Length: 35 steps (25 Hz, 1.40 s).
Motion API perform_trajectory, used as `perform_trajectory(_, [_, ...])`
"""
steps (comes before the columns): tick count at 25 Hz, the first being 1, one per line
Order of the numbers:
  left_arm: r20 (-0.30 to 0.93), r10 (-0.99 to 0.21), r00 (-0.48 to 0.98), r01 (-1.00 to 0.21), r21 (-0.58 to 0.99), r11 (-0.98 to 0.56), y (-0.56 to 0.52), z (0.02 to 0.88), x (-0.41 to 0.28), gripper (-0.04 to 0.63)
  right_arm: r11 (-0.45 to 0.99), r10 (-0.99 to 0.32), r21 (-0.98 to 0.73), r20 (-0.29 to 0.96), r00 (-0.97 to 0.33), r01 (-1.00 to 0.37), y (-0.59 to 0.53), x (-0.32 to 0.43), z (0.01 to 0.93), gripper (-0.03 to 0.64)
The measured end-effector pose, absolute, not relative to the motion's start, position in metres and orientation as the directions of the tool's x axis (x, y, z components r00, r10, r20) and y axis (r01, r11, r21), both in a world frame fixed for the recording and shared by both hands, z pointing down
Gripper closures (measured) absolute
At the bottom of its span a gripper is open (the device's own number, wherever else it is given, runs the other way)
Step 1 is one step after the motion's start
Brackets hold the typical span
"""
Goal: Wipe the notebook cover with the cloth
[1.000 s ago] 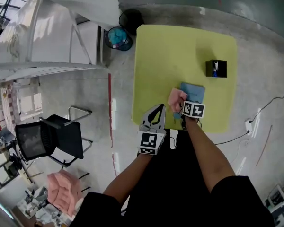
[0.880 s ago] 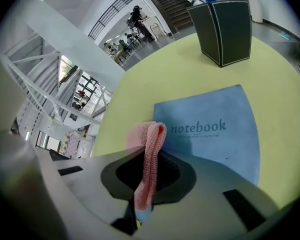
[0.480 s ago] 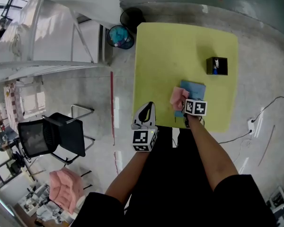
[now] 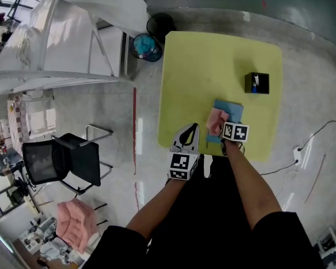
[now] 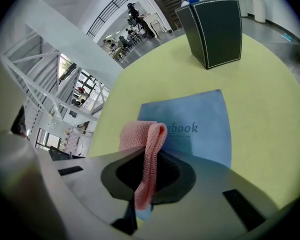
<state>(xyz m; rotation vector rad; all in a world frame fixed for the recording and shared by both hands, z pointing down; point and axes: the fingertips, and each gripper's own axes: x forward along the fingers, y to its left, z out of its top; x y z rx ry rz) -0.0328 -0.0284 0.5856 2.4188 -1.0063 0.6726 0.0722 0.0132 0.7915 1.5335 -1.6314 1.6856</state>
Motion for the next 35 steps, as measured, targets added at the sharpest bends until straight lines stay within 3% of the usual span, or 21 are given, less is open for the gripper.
perform_trajectory(35, [0.599,-0.457,0.657,-0.695,0.247,-0.675,0.009,0.6,0.036,0.578,-0.242,-0.402,-0.473,0.844,-0.356,-0.847,0.034,0.108,0.79,0.578])
